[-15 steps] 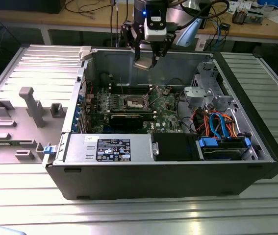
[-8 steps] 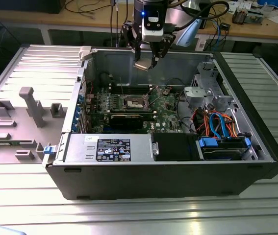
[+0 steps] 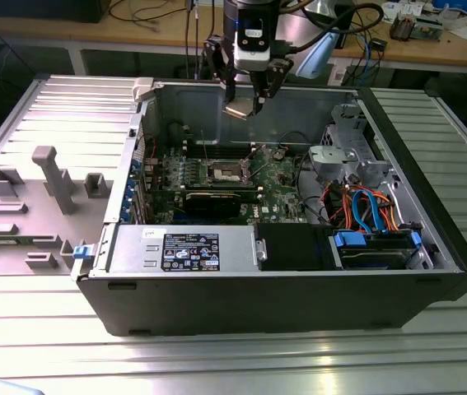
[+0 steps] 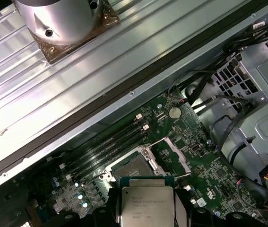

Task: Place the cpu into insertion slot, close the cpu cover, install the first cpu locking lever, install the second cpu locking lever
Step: 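Place the cpu into insertion slot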

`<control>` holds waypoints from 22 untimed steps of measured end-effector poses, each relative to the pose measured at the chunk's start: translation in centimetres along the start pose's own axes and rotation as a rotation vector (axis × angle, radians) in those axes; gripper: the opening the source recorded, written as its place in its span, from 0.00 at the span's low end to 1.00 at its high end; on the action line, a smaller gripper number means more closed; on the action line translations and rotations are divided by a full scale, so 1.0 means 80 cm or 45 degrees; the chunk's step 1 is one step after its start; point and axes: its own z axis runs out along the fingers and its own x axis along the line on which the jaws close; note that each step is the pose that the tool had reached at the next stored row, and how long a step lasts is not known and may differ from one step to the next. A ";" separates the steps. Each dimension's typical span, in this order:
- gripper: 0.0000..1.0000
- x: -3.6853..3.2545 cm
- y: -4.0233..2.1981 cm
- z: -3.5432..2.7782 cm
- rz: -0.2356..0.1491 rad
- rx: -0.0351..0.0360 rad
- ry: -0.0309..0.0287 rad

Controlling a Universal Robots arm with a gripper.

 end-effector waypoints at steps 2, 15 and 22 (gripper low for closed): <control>0.54 0.0000 0.0000 0.0001 0.000 -0.0001 0.0000; 0.54 -0.0002 -0.0003 0.0012 0.010 0.0003 -0.0012; 0.54 -0.0001 -0.0003 0.0016 0.098 0.0002 -0.0082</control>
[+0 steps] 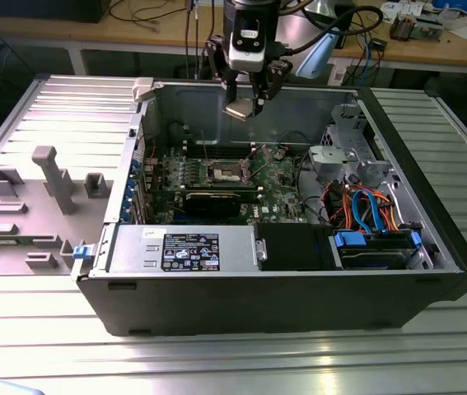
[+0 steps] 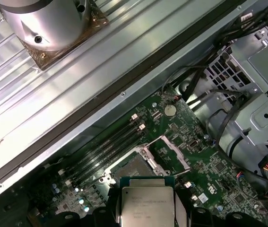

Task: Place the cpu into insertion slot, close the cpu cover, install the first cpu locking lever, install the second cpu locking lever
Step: 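Place the cpu into insertion slot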

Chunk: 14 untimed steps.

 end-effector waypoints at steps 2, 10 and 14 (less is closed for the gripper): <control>0.54 0.0000 0.0000 0.0001 0.016 -0.0002 -0.0011; 0.54 0.0001 -0.0001 0.0004 0.041 -0.0004 -0.0030; 0.54 0.0001 -0.0002 0.0007 0.060 -0.0007 -0.0043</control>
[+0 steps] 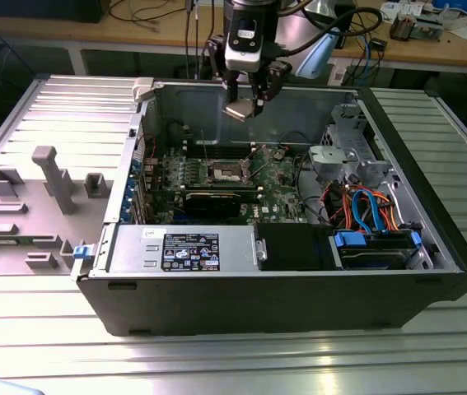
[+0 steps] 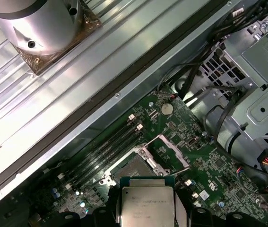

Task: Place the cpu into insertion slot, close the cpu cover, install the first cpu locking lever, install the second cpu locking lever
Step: 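Place the cpu into insertion slot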

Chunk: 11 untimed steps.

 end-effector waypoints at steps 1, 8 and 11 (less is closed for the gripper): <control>0.54 0.0000 0.0000 0.0000 0.003 0.0000 -0.0002; 0.54 0.0000 0.0000 0.0003 0.030 0.0000 -0.0023; 0.54 0.0000 0.0000 0.0003 0.039 -0.0002 -0.0030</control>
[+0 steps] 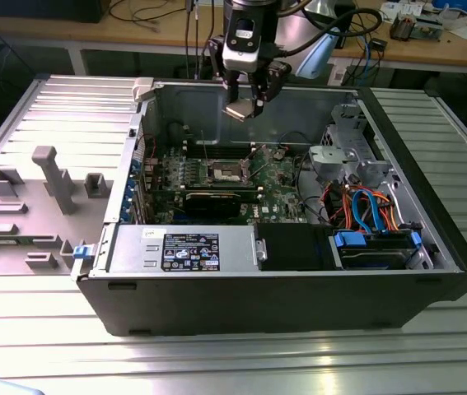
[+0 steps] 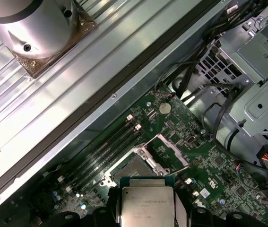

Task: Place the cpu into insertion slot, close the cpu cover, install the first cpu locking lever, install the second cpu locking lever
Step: 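Place the cpu into insertion slot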

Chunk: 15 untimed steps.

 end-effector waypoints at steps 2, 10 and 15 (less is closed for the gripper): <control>0.54 0.0000 0.0000 0.0000 0.006 -0.0001 -0.0005; 0.54 0.0000 -0.0001 0.0007 0.108 -0.0013 -0.0076; 0.54 0.0000 0.0000 0.0007 0.120 -0.0015 -0.0084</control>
